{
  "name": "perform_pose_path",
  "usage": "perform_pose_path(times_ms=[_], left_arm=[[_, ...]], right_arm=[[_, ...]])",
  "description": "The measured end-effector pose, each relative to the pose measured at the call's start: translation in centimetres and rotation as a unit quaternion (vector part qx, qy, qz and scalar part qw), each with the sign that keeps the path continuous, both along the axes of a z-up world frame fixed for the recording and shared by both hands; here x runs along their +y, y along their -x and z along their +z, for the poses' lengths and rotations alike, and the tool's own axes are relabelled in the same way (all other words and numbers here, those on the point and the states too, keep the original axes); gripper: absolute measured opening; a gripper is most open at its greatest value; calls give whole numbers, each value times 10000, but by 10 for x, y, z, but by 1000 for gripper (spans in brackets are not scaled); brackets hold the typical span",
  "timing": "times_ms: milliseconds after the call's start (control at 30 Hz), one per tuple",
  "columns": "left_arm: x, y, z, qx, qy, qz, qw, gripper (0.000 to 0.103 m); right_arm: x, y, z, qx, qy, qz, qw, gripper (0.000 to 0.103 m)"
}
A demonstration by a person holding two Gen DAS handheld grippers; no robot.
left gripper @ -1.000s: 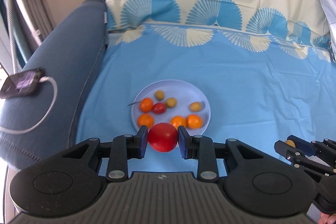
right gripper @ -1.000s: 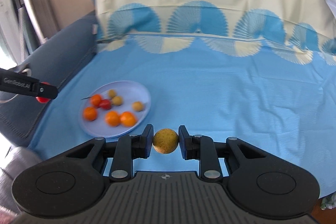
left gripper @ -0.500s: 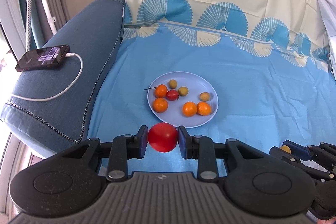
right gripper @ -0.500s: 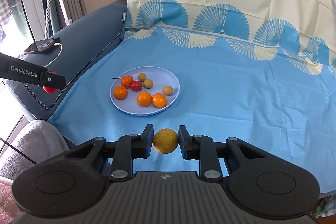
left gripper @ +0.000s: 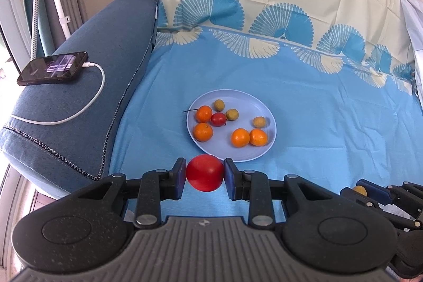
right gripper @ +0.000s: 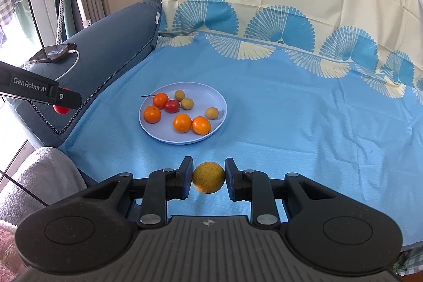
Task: Organize fruits
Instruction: 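Carry the tomato with the left tool and the longan with the right tool to the plate, then open the left tool to drop the red tomato onto the plate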
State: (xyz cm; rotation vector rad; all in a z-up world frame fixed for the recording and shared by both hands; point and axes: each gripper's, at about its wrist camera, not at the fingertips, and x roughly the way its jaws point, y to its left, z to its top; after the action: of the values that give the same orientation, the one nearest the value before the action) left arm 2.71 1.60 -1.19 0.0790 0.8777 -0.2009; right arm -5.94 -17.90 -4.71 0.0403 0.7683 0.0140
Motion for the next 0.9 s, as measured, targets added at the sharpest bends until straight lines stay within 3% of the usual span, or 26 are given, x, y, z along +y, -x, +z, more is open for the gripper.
perform_pose_path(times_ms=[300, 900], left_arm=[[-2, -22, -6, 115, 8, 37, 9999, 34], [-19, -100, -27, 348, 106, 16, 9993, 34]], right_arm=[[1, -18, -3, 58, 26, 70, 10000, 27], [7, -97, -25, 300, -102, 250, 9992, 27]])
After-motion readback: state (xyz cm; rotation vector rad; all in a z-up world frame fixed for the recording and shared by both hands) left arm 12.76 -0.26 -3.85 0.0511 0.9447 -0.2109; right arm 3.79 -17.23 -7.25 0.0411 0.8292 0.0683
